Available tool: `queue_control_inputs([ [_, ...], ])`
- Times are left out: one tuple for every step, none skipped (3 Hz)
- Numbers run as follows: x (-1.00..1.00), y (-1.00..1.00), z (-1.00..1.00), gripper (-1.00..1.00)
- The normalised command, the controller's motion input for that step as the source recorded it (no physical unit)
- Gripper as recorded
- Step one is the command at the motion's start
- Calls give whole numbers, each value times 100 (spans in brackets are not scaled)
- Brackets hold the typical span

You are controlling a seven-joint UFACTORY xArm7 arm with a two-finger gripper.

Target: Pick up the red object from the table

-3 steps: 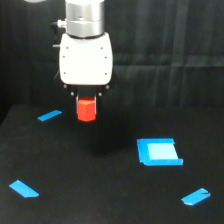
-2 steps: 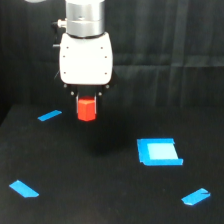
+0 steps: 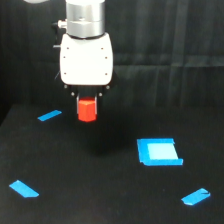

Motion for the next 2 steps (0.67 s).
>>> queue_control_inputs([
  [-5,8,4,-100],
  [-8,5,2,-90],
])
